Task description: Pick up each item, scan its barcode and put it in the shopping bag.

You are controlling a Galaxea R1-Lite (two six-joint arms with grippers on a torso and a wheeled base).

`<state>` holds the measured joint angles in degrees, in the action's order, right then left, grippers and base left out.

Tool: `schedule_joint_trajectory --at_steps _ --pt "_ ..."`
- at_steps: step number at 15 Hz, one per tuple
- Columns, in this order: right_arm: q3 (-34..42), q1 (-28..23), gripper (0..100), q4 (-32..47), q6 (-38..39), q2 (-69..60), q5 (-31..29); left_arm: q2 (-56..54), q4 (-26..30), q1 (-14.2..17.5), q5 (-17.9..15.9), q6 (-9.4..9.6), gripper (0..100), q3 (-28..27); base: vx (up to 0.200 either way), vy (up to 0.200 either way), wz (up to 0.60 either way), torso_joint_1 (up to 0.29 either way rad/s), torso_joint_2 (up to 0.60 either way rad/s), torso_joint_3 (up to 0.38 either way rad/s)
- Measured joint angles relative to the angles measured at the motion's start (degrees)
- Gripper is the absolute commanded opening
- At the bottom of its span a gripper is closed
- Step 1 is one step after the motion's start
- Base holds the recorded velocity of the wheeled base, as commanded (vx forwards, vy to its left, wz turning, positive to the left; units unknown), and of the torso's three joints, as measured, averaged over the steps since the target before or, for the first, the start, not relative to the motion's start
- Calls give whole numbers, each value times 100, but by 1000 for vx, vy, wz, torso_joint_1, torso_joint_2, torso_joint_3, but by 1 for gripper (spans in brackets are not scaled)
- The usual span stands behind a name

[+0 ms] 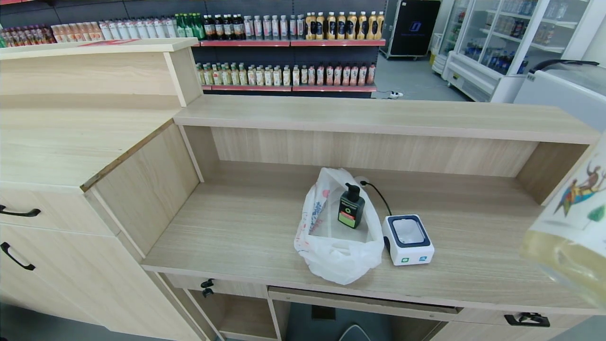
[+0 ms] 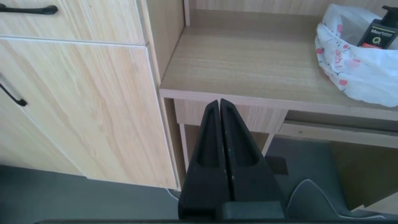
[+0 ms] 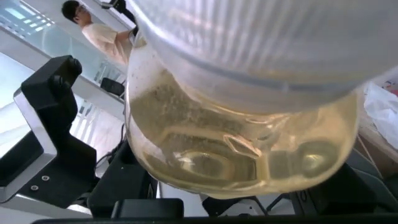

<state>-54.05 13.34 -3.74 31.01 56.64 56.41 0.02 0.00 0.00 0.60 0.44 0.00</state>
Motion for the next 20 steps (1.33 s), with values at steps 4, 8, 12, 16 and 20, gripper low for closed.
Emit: schedule_joint_trajectory --at_steps 4,8,12,16,20 --pt "-228 267 0 -2 -406 369 -27 0 0 0 0 0 0 0 0 0 0 0 0 0" --pt "-236 488 0 0 -650 645 -40 0 0 0 0 0 0 0 0 0 0 0 0 0" --pt "-247 575 0 -2 -881 753 -38 0 0 0 0 0 0 0 0 0 0 0 0 0" --pt "-94 719 0 -2 -1002 805 -46 0 0 0 0 0 0 0 0 0 0 0 0 0" --pt "108 887 0 2 -1173 822 -752 0 0 0 -2 0 0 0 0 0 0 0 0 0"
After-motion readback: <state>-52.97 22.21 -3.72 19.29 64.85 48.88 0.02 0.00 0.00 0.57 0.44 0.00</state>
